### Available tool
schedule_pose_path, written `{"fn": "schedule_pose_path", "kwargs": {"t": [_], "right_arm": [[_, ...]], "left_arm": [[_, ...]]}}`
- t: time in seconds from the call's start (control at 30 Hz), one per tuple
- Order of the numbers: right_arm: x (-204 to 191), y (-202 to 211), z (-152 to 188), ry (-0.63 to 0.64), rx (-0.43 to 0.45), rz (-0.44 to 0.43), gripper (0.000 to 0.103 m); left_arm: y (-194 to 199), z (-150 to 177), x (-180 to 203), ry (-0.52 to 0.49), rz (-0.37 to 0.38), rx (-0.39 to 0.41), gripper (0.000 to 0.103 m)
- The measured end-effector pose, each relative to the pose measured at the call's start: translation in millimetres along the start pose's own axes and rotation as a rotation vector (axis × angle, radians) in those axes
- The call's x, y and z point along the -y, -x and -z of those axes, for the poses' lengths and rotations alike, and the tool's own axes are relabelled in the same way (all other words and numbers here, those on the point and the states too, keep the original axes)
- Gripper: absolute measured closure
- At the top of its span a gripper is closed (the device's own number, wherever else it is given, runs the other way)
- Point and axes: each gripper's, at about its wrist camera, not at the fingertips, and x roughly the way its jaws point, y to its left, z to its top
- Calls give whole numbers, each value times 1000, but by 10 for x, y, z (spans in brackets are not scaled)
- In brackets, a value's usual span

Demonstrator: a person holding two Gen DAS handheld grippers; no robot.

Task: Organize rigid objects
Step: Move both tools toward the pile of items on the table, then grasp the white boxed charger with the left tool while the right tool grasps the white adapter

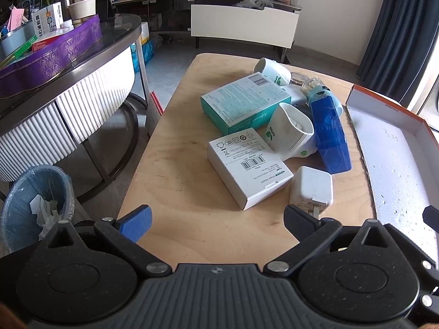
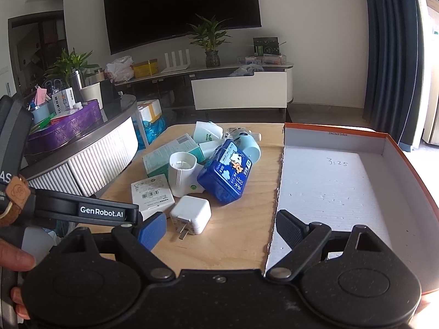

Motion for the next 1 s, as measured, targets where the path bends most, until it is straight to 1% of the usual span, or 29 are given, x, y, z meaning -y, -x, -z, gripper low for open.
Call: {"fn": "schedule_pose_path", "kwargs": {"t": [0.23,0.37,0.47,0.57,0.67,0.77,0.83,0.9,1.0], "right_arm": [[34,-61,-1,-8,-13,3,1],[47,-97,-7,-11,3,0,1],[56,-131,-17,-10,5,1,1],[51,-164,-38,2,7,0,1],[44,-195,-60,19,7,1,1],[31,-261,-91,12,-2,-10,1],[-2,-328,-118,8,-15,-24,1],[-48,-385,-140,13,-14,-37,1],[-148,-505,-158,48,-7,-21,1]], "left_arm": [[-197,-171,43,62,6,-2,0],[-356,-281,83,105,8,-10,0],[-484,-317,120,83,18,-23,0],[-495,-307,66,65,43,-21,0],[-452,-283,-49,36,34,-13,0],[-441,-301,-139,37,32,-22,0],[-462,-334,-131,20,40,-28,0],[-519,-357,-97,4,26,-35,0],[-616,-362,-101,11,22,-44,0]]}}
